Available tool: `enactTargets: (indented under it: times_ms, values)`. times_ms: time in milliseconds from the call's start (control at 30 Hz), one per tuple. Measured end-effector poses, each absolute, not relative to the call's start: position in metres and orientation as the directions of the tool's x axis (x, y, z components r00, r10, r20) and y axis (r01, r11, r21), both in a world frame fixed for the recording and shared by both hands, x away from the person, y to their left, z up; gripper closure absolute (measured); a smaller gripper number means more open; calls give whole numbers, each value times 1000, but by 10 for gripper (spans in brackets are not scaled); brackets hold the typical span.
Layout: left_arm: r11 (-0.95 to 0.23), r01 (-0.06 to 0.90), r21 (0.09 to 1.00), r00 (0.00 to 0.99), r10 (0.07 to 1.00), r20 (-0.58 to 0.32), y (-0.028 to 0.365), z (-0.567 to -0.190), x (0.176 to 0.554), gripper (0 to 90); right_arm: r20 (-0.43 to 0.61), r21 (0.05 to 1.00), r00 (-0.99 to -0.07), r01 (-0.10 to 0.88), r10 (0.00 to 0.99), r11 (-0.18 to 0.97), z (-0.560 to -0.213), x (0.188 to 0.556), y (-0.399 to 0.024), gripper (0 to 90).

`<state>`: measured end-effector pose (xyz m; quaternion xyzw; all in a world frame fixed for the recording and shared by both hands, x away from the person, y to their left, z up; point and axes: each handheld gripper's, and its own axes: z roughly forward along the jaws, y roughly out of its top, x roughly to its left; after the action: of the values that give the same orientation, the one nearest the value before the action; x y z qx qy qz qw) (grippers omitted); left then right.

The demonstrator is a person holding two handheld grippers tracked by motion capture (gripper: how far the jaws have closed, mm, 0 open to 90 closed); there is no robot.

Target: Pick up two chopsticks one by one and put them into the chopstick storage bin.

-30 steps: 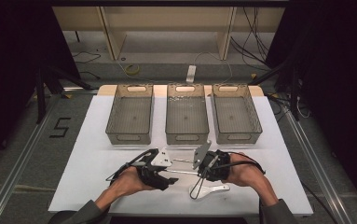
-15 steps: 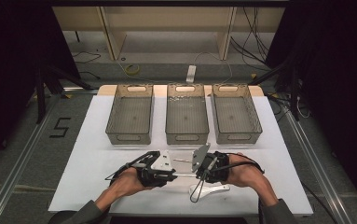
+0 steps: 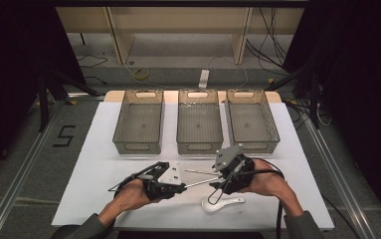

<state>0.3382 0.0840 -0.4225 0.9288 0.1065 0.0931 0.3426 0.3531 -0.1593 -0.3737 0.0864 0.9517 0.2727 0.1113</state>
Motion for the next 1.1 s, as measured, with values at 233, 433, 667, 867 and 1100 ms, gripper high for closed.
enactTargets:
  times_ms: [233,433,667,867,1100]
  values:
    - [-715,186,674,939,331,92,92,-421,343,855,-159,596,-922,195,353,779,-375,358,-173,340]
    - [-681,245,690,912,403,73,102,-419,349,856,-157,636,-877,262,454,726,-377,363,-185,307]
    - [-635,301,711,879,475,52,114,-415,357,856,-125,632,-852,326,508,703,-386,367,-199,296]
    - [-573,364,734,829,559,25,129,-411,365,856,-106,593,-833,385,543,707,-403,376,-208,284]
    - [-522,406,750,785,620,7,141,-407,371,855,-79,545,-822,438,564,715,-416,385,-215,268]
